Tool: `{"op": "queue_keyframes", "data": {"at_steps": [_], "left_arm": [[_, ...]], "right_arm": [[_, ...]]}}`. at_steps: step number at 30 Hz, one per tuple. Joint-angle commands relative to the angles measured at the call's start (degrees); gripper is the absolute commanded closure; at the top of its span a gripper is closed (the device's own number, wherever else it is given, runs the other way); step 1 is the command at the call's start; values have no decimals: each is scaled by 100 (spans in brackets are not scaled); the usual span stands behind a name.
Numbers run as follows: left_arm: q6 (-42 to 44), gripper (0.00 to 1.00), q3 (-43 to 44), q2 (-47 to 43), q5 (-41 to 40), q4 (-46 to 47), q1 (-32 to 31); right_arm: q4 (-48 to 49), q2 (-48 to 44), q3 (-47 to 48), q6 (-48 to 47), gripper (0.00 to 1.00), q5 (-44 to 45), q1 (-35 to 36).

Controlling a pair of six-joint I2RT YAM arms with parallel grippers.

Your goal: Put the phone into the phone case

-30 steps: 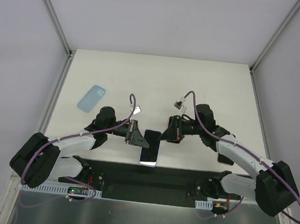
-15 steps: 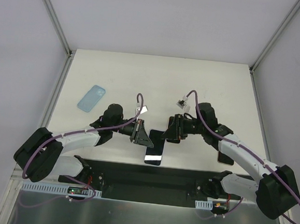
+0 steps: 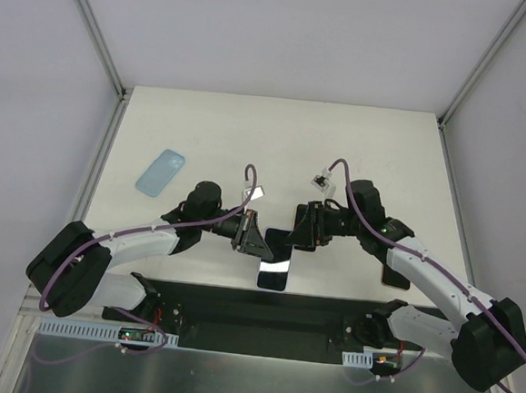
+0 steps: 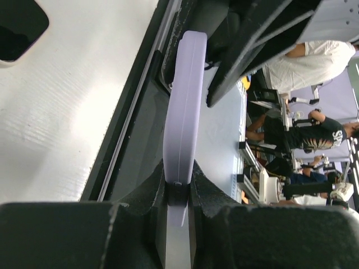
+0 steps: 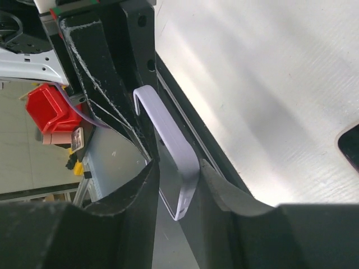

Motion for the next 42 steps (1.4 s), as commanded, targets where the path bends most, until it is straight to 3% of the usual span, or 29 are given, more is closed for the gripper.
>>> {"op": "queue_keyframes", "data": {"at_steps": [1,7,8,12,15,19,23,29,33,42], "left_arm": [[-43,100,124,73,-485,-335,-66],[-122,100,80,-137,-662,-308,-66],[-122,100,88,-164,-662,-308,-66],[-166,100,62,-436,-793,-308,-83],[-271,100,36,-568,-881,-124,-83],[-509,100,167,-700,-855,-63,-92],[-544,100,176,-1016,-951,-36,-92],[-500,100,168,-965,-899,-36,-92],[-474,100,115,-867,-907,-45,-92],[-377,100,88,-604,-1048,-115,-92]], "right_arm": [[125,-258,455,46,64,-57,32],[547,-100,244,336,97,-813,41],[695,-100,209,380,98,-831,41],[740,-100,156,565,95,-892,50],[1152,-109,-19,706,63,-1129,76],[1233,-29,-168,425,57,-1534,216],[1233,-117,-327,372,59,-1561,243],[1242,-275,-345,477,72,-1438,260],[1242,-346,-301,574,90,-1394,269],[1136,-530,-73,626,96,-1367,260]]}}
